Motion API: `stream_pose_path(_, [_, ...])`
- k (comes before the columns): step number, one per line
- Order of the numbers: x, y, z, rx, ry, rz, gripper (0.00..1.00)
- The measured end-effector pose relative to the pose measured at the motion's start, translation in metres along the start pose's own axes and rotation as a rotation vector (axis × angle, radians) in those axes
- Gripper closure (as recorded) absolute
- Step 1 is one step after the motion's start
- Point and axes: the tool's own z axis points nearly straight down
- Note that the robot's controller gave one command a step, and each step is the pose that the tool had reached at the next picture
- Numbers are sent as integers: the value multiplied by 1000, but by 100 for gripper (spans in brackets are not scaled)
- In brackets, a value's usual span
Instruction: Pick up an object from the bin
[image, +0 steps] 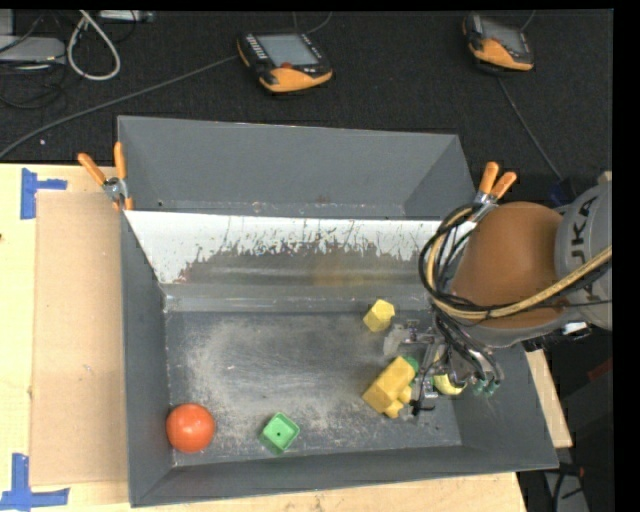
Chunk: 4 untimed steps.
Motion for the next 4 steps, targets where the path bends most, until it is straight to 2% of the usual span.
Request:
stream_pose_path(1, [-2, 0, -3, 1, -7, -2, 0])
stream_pose_path(2, [-18, -11, 61, 1, -7, -153, 0])
stream_pose_path(3, [-20, -15, 25, 1, -8, -327, 0])
stream_pose_path(4, [-19, -13, 55, 0, -4, -239, 0])
